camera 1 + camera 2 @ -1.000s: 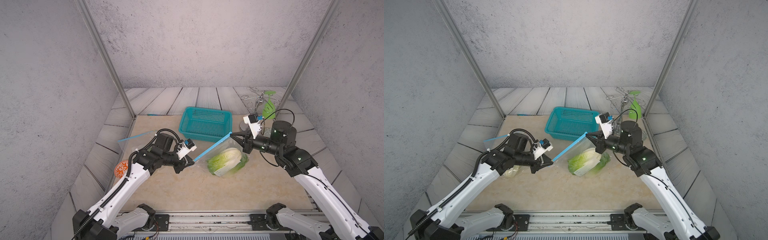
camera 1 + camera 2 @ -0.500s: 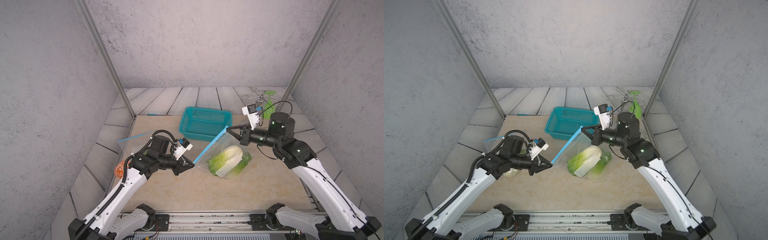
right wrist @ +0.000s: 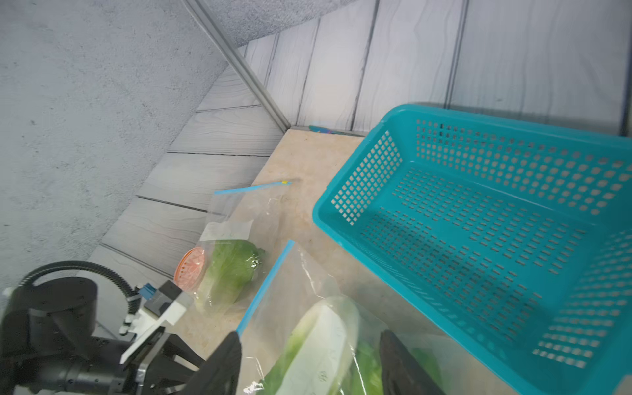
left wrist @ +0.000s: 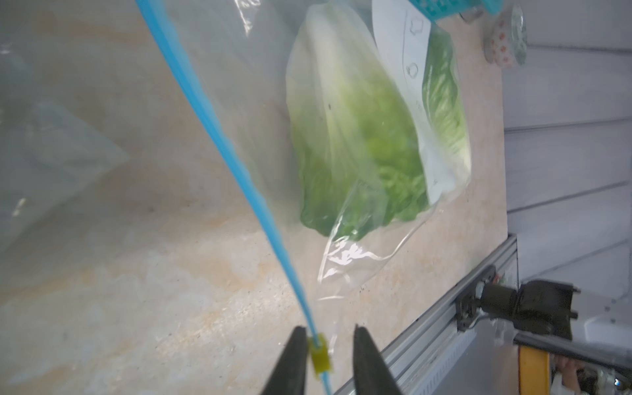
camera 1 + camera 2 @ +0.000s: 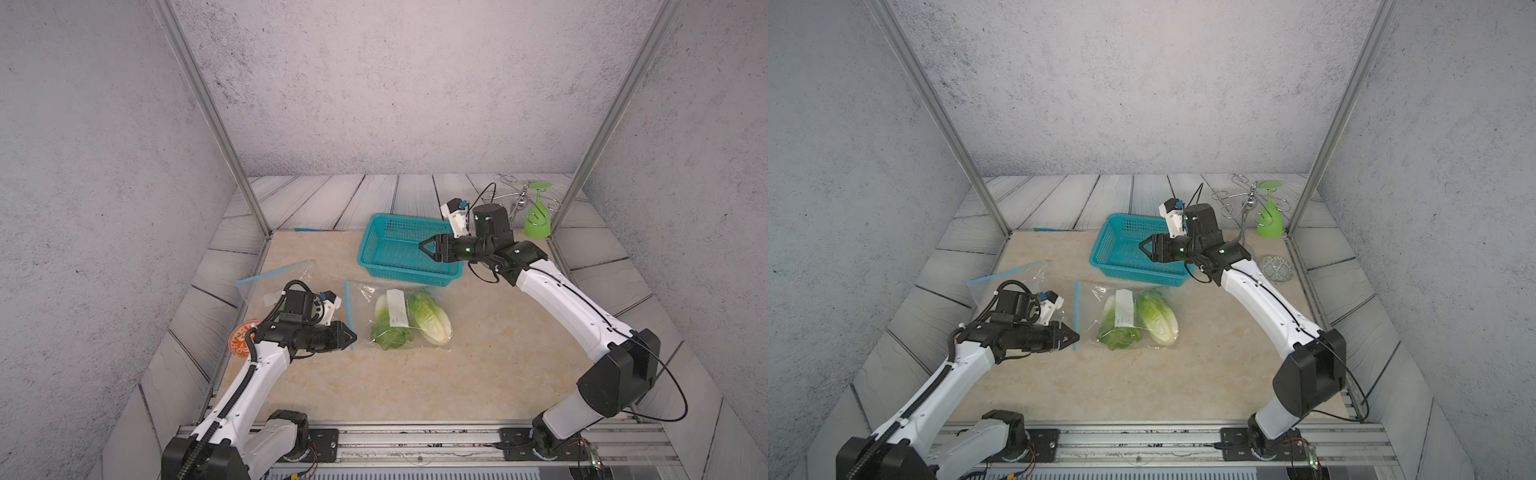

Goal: Put the chinese cabbages into a zipper bag and zip it
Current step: Place the zipper food storage bag at the center of the board, then reset both arms

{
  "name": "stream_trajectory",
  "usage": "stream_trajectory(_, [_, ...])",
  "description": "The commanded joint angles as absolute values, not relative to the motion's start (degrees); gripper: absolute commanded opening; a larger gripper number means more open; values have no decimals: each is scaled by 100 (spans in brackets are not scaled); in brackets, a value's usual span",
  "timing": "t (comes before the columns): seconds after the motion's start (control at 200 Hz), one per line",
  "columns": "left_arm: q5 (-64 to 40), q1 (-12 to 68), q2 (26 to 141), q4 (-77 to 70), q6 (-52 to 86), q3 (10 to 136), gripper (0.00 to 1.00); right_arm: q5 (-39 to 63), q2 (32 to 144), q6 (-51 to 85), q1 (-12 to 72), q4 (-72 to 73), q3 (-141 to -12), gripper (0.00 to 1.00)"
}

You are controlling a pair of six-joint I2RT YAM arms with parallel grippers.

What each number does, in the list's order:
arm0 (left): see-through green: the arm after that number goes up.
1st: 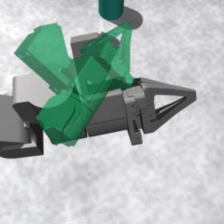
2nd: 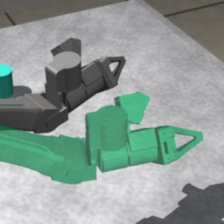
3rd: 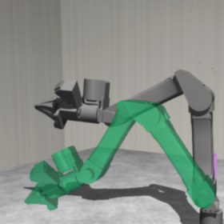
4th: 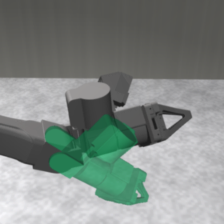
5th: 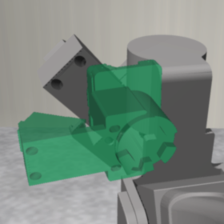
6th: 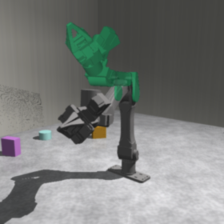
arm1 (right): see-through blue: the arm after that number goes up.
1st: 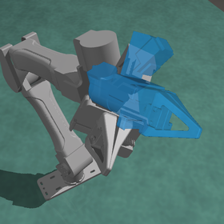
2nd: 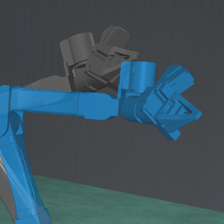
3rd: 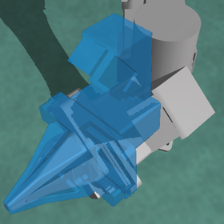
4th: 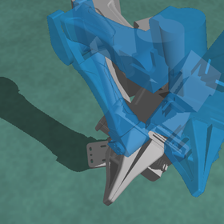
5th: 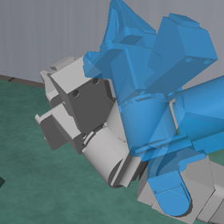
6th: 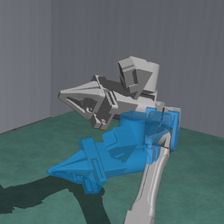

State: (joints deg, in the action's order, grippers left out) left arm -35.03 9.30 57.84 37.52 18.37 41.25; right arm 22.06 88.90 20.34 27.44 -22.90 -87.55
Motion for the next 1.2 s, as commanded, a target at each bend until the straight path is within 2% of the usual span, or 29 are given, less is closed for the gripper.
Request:
stream_trajectory(0.0, [-2474, 861, 5440, 4031, 2047, 4444, 51, 1216, 7964, 1442, 2490, -2797, -8086, 67])
stream_trajectory(0.06, [-1774, 861, 5216, 4140, 2027, 4608, 63, 787, 7447, 1402, 2276, -2853, -7403, 67])
stream_trajectory(0.145, [-781, 864, 4772, 3860, 1813, 4651, 85, -100, 6680, 1363, 1962, -2693, -6425, 71])
stream_trajectory(0.235, [92, 899, 4376, 2640, 1521, 4341, 91, -1638, 6053, 713, 1859, -1769, -5315, 83])
stream_trajectory(0.27, [450, 962, 4302, 1884, 1319, 4016, 100, -2207, 5967, 464, 1831, -1153, -4861, 86])
stream_trajectory(0.355, [1941, 1122, 4533, 342, 891, 3526, 98, -3346, 6047, 246, 1588, -160, -4178, 86])
stream_trajectory(0.44, [3390, 1151, 5145, -222, 873, 3472, 98, -3520, 6129, 324, 1298, 315, -3678, 86])
stream_trajectory(0.54, [4182, 1151, 5744, -517, 1022, 3303, 98, -3346, 6299, 549, 1043, 1274, -3046, 86])
stream_trajectory(0.586, [4252, 1151, 5939, -1037, 919, 3014, 98, -3324, 6562, 691, 1003, 1645, -2925, 86])
stream_trajectory(0.656, [4210, 1130, 6258, -1850, 913, 2555, 99, -3176, 7079, 542, 1002, 2109, -2852, 92])
stream_trajectory(0.781, [3278, 902, 7118, -3342, 689, 2126, 98, -3002, 7900, 385, 1002, 3289, -2617, 95])
stream_trajectory(0.926, [2095, 653, 7941, -4171, -49, 2319, 98, -2287, 8012, 124, 967, 3390, -2700, 98])
stream_trajectory(1.006, [1741, 361, 8350, -4703, 210, 2194, 98, -2112, 8006, 10, 927, 3525, -2618, 100])
stream_trajectory(1.111, [1290, 92, 8915, -5834, 334, 1950, 98, -1843, 8515, -21, 758, 5349, -1897, 99])
stream_trajectory(1.196, [1196, -8, 8769, -5101, 489, 2153, 98, -1979, 8962, -5, 714, 5824, -1970, 99])
